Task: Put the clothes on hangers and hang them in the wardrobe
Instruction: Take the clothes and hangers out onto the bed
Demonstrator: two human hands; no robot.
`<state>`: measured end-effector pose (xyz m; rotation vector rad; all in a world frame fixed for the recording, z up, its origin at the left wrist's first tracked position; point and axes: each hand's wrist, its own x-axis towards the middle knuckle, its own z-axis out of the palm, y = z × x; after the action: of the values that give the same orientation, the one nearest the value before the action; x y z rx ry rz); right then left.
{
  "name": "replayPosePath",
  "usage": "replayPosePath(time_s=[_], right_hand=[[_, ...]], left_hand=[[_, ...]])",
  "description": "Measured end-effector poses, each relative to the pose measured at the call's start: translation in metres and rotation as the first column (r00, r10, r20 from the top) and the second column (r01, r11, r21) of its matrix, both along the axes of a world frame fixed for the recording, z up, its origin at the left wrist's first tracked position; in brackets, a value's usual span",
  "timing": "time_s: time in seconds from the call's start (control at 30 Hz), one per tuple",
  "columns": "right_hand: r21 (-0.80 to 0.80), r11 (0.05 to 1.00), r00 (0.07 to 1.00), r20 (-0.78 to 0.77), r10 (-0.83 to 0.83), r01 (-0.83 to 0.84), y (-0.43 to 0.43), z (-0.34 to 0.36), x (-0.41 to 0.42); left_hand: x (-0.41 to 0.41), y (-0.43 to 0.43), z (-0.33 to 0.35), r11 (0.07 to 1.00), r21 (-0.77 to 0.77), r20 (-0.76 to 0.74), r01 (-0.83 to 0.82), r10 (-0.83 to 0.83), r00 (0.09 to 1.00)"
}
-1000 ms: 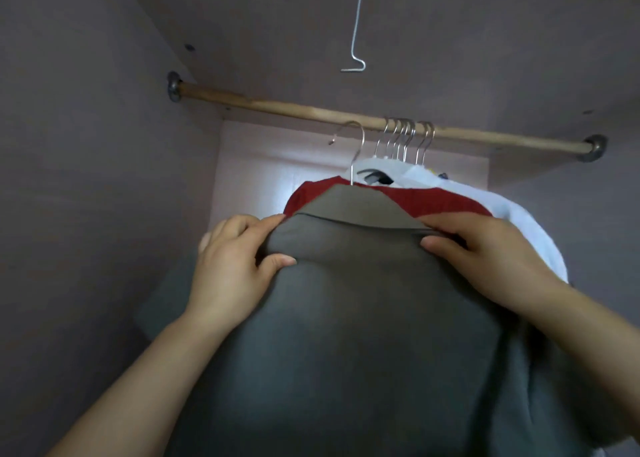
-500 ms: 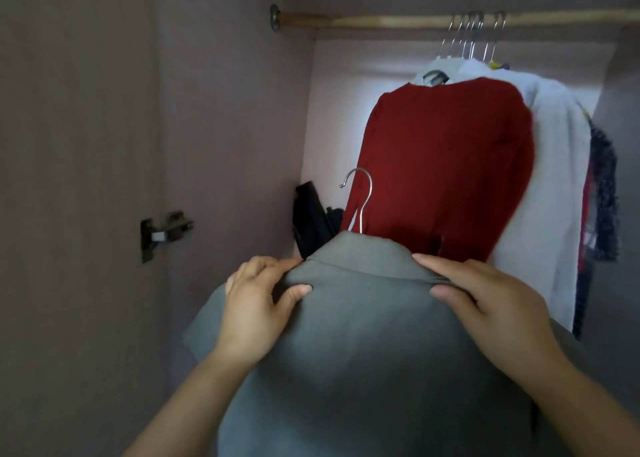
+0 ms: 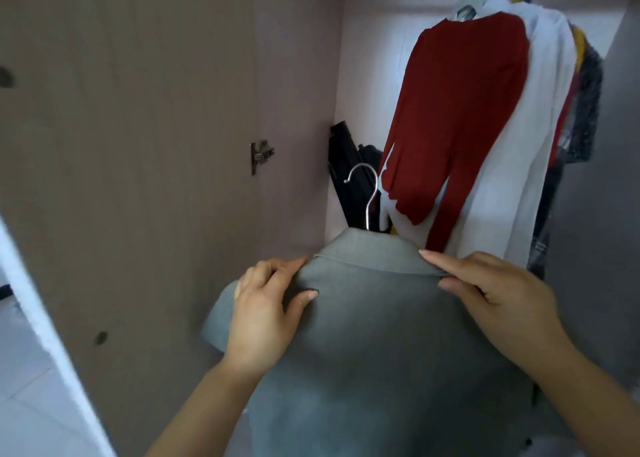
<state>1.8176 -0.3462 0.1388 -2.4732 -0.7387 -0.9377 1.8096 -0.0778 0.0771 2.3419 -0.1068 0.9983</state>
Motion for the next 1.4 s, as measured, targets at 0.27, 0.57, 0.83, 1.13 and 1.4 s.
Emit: replayPosePath(time_s=[0.27,0.57,0.83,1.13,1.4], right_hand=[[-0.011,0.994,0.993,-0.047,0.109,-0.109,0.046,-0.009,-0.086],[-0.008,0.923,0.917,-0.119,0.380,-0.384,0.091,-0.026,-0.141],[0.028,0.686,0.664,-0.224,0.714,-0.727,0.181,-0.064,-0.207],[0.022,0.320,0.312,-0.177,0.934,-0.947,0.326,-0.085,-0.357],[-0.001,-0.010,-0.010,-0.183,0.983,-1.000,0.470,-0.101,-0.532]], left_hand=[[-0.113,0.041,-0.021,0.996,-0.025,-0.056,-0.088,0.086,0.995],[-0.241,0.062,-0.045,0.930,-0.070,-0.056,-0.361,0.358,0.932],[-0.392,0.089,-0.072,0.675,-0.086,-0.158,-0.733,0.717,0.679],[-0.594,0.130,-0.088,0.249,-0.065,-0.163,-0.966,0.953,0.256],[-0.784,0.181,-0.100,-0.082,-0.063,-0.210,-0.995,0.975,-0.067]])
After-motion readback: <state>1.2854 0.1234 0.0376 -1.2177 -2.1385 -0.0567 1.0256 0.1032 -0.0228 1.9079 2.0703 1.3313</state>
